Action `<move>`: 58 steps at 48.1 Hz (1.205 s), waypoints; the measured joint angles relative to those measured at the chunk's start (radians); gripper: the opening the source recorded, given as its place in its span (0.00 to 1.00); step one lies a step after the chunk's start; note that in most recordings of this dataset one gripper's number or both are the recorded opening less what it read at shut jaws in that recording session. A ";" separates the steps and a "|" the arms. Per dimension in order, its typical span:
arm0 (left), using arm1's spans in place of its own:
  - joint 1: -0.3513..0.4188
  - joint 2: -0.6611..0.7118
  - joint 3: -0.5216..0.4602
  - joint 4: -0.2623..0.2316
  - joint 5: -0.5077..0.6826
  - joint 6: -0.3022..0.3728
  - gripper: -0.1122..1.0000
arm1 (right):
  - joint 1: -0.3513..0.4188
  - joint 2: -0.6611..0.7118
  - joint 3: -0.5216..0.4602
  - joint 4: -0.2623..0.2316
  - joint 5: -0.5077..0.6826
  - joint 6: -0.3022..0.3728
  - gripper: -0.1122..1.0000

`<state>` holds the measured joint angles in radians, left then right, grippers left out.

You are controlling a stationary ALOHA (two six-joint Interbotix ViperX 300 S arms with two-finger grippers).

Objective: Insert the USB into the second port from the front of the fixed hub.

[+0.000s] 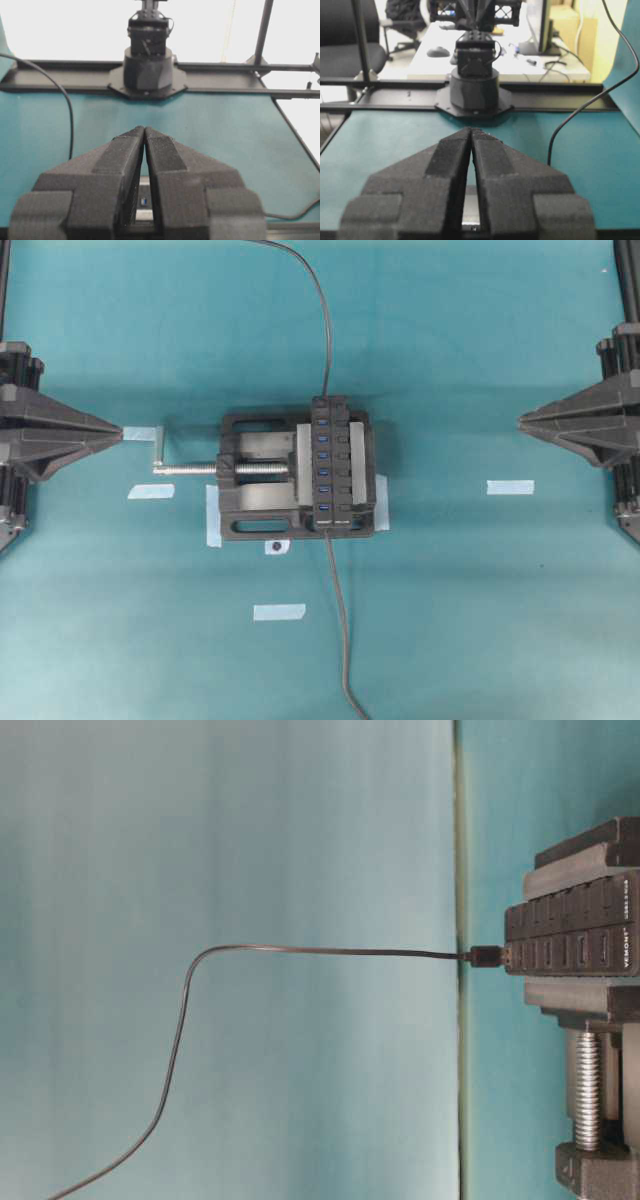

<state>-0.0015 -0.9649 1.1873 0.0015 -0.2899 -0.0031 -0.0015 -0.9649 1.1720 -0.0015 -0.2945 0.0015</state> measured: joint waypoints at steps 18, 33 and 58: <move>0.006 -0.008 -0.031 0.006 0.114 -0.018 0.10 | -0.012 0.021 -0.060 0.009 0.235 0.032 0.10; 0.008 0.098 -0.057 0.006 0.247 -0.040 0.10 | -0.025 0.120 -0.103 0.009 0.449 0.115 0.10; -0.011 0.238 -0.127 0.006 0.483 -0.041 0.10 | -0.141 0.431 -0.301 -0.046 0.634 0.120 0.10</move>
<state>-0.0123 -0.7271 1.0600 0.0077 0.1933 -0.0445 -0.1427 -0.5338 0.8713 -0.0476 0.3390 0.1212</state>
